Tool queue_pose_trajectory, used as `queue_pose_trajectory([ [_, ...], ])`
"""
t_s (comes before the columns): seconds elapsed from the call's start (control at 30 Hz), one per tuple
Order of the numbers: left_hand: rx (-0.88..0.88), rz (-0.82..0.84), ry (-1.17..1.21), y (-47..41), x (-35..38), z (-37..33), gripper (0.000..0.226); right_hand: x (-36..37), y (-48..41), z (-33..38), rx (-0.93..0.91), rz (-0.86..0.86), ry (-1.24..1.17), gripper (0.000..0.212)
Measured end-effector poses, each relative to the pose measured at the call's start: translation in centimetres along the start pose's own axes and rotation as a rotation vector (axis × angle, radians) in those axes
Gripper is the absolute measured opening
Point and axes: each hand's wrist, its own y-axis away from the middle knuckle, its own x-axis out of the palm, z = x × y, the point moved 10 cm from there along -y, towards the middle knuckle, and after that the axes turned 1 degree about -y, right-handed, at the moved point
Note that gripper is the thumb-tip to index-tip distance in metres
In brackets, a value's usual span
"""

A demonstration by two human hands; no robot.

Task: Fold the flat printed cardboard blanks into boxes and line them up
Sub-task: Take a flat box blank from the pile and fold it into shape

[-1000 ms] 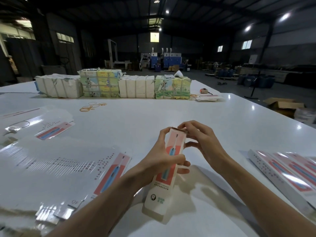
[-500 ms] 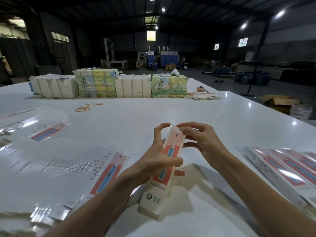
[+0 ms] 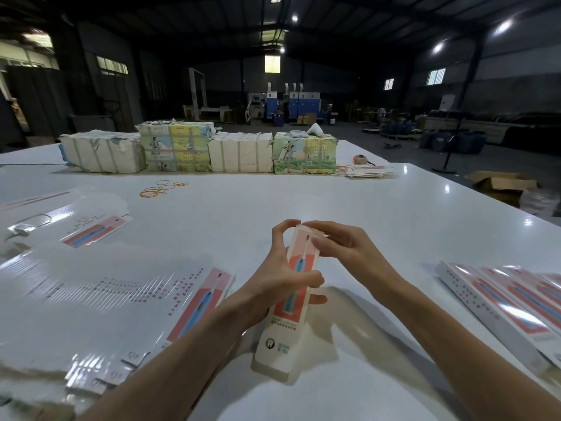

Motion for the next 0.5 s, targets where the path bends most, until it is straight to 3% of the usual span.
queue_pose_trajectory([
  [0.13, 0.005, 0.026, -0.018, 0.0, 0.4, -0.2, 0.100, 0.3, 0.2, -0.1, 0.009, 0.017, -0.003, 0.024],
  [0.27, -0.002, -0.043, -0.028, 0.1, -0.1, -0.7, 0.096, -0.6, 0.4, -0.5, 0.041, -0.130, -0.103, 0.025],
  [0.5, -0.019, -0.060, -0.008, 0.7, 0.0, -1.2, 0.091, -0.8, 0.6, 0.7, -0.080, -0.166, -0.017, 0.011],
])
